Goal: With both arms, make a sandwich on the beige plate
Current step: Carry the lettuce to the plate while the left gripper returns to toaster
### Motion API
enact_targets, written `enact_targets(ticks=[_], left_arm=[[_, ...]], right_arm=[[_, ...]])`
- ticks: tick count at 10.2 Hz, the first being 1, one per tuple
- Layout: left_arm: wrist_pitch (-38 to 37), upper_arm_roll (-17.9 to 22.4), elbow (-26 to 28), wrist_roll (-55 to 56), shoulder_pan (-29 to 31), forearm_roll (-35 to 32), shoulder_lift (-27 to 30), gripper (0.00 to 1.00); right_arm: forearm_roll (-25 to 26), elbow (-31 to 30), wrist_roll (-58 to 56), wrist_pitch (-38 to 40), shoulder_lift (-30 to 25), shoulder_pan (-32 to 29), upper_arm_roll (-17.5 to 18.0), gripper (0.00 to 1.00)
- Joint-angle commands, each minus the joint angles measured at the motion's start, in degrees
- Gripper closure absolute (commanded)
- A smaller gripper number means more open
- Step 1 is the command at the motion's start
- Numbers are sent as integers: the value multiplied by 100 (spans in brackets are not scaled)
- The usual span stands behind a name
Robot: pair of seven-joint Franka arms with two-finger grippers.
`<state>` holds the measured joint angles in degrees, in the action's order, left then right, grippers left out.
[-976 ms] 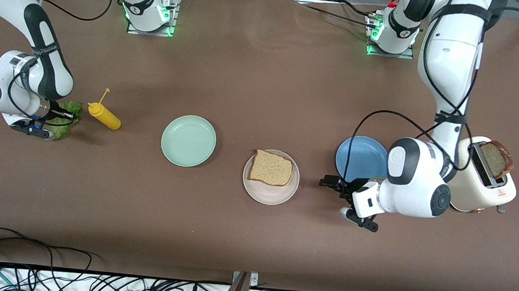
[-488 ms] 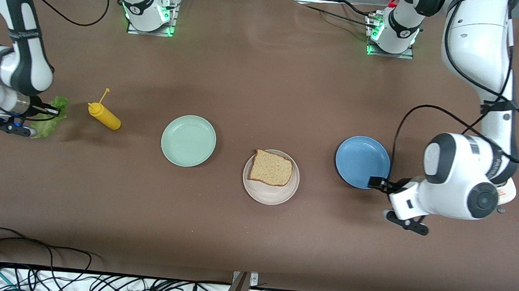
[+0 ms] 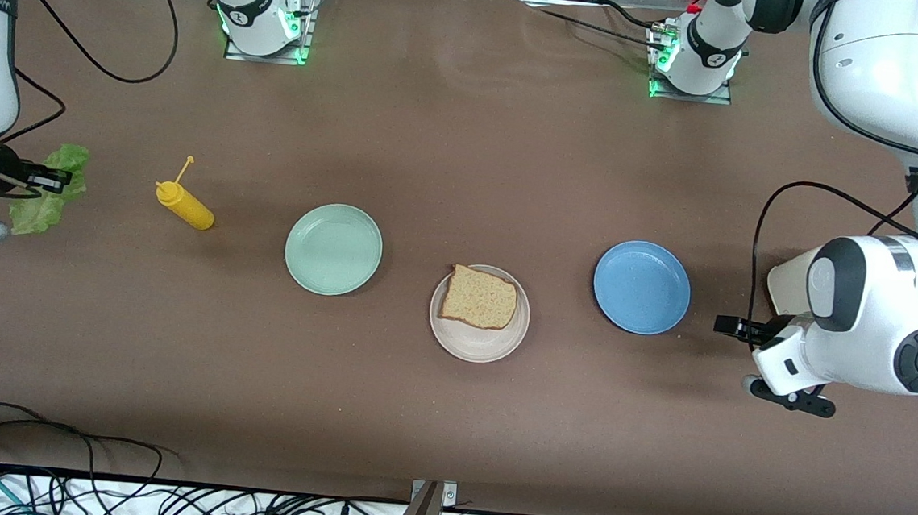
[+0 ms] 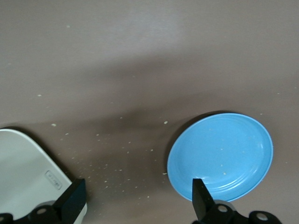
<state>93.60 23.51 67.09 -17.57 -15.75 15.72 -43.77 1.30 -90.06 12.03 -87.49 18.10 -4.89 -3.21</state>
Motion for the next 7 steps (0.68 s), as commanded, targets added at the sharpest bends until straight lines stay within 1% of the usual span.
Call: enact_targets(ticks=[1, 2, 3, 5, 7], left_arm=[[-157, 232, 49, 78, -86, -201, 114, 0], [-349, 251, 49, 87, -112, -209, 149, 0], [-377, 355, 32, 113, -139, -209, 158, 0], [-526, 409, 23, 166, -121, -157, 333, 0], [-580, 409, 32, 140, -86, -166, 483, 0]], right_arm=[[-453, 471, 1933, 241, 149, 15, 731, 100], [-481, 603, 2935, 172, 219, 145, 1030, 100], [-490, 804, 3876, 58, 394, 373, 1233, 100], [-508, 1130, 5408, -503, 807, 1074, 1288, 100], [-516, 1280, 6762, -1441, 1272, 1787, 1297, 100]])
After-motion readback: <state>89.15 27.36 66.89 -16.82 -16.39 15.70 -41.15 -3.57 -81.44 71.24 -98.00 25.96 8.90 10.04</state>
